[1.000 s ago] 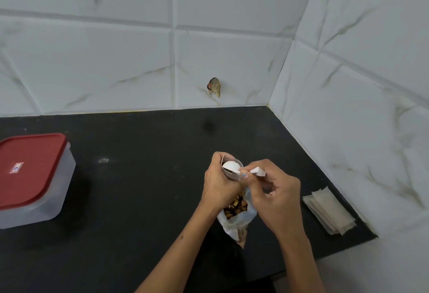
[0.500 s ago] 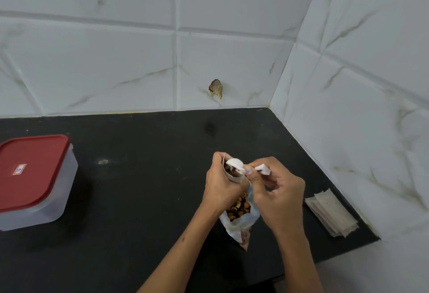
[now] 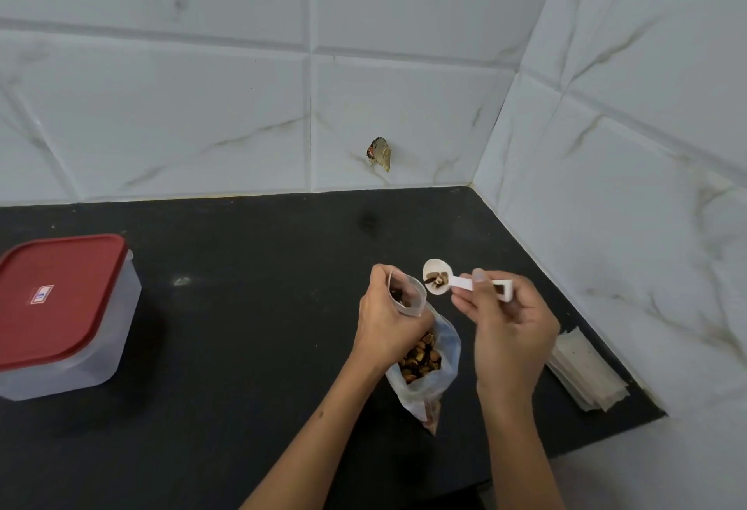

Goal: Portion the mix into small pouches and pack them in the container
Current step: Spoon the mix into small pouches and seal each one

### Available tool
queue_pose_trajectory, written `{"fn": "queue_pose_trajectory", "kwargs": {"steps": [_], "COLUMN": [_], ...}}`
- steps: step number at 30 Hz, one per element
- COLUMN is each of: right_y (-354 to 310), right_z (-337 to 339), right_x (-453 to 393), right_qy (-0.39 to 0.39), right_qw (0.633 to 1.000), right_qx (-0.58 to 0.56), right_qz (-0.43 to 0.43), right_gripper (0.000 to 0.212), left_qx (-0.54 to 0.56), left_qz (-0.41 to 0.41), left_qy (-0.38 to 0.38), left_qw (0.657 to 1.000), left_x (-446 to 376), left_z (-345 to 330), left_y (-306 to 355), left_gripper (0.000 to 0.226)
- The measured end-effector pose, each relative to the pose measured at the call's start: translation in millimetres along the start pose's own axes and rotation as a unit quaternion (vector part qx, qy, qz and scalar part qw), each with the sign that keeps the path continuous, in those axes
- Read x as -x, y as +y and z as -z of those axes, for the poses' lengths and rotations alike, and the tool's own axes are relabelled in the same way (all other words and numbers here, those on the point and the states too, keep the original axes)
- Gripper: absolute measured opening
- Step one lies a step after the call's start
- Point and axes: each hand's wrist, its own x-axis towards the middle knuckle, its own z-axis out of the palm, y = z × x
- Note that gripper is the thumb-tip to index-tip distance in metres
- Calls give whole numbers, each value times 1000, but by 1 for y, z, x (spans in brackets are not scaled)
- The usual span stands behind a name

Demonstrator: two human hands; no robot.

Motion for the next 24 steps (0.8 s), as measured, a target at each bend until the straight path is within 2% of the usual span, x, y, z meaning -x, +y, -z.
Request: {"fn": "queue_pose_trajectory", "kwargs": {"steps": [2, 4, 6, 9, 14, 16, 19, 21, 22, 24], "right_y": [0, 7, 18, 44, 74, 80, 85, 82, 77, 57], "right_z": [2, 7, 11, 12, 5, 6, 12, 14, 14, 7], "right_x": [-4, -6, -4, 3, 16, 18, 19, 20, 20, 19], "right_qy": [65, 93, 98, 97, 97, 90, 45, 10, 6, -33], "right_qw": [983, 952, 931, 923, 953, 951, 927, 888, 883, 919], "right_qx": [-109, -172, -185, -134, 64, 147, 275, 413, 441, 383], "right_qz": [-136, -237, -300, -346, -279, -258, -252, -201, -161, -85], "right_gripper": [5, 3, 2, 5, 9, 9, 14, 28, 36, 40], "left_qx": [-2, 0, 6, 3, -15, -18, -9, 20, 33, 76], "left_qz": [2, 10, 19, 26, 37, 37, 34, 48, 59, 85], "left_qy": [0, 1, 7, 16, 26, 28, 27, 27, 25, 12], "left_qw": [1000, 1000, 1000, 1000, 999, 999, 999, 998, 997, 993], "left_x": [-1, -1, 0, 2, 6, 7, 9, 12, 13, 13], "left_z": [2, 4, 6, 11, 19, 23, 29, 34, 36, 43], "left_y": [-1, -5, -7, -9, -16, -19, -19, -16, -14, -12], "left_gripper": [38, 38, 39, 41, 45, 46, 50, 52, 51, 54]}}
